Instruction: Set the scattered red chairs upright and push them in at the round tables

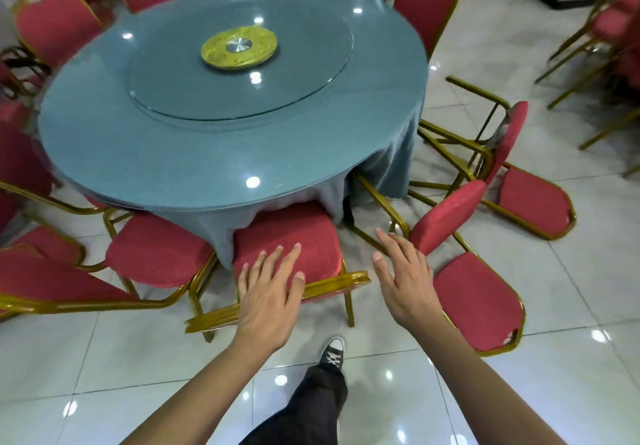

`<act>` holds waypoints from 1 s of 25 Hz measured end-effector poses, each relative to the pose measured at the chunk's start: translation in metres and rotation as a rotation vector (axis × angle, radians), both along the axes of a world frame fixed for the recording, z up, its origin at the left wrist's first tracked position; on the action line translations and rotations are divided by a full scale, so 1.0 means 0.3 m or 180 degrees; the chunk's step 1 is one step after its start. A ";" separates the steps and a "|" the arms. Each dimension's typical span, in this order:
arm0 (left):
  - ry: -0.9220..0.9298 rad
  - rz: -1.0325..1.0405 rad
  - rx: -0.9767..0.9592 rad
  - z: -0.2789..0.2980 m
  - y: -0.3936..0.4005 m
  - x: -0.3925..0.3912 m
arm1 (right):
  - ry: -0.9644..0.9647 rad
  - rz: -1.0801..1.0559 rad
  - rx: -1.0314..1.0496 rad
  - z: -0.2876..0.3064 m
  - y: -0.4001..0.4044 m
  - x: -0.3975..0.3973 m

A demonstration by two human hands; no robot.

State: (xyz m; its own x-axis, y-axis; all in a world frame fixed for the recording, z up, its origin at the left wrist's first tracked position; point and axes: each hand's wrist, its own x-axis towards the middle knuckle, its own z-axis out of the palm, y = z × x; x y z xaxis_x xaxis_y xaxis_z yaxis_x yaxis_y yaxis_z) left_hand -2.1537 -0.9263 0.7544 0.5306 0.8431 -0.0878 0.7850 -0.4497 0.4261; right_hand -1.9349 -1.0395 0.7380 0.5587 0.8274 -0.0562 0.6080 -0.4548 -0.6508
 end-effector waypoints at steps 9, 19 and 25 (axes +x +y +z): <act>-0.0190 -0.0611 -0.0060 0.046 -0.043 0.426 | -0.0017 -0.0454 -0.0196 0.070 -0.115 0.328; -0.0142 -0.1320 -0.0203 0.088 -0.192 0.924 | -0.0063 -0.0866 -0.0314 0.125 -0.219 0.693; -0.0097 -0.1518 -0.0200 0.090 -0.246 1.111 | -0.0251 -0.1128 -0.0248 0.140 -0.322 0.852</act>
State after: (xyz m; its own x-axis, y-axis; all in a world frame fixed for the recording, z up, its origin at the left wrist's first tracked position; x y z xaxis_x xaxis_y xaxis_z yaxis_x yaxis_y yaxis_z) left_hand -1.8203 -1.0001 0.7815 0.8599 0.4987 -0.1091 0.4842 -0.7292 0.4835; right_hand -1.6794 -1.1361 0.7801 0.8150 0.5766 -0.0567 0.4508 -0.6925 -0.5632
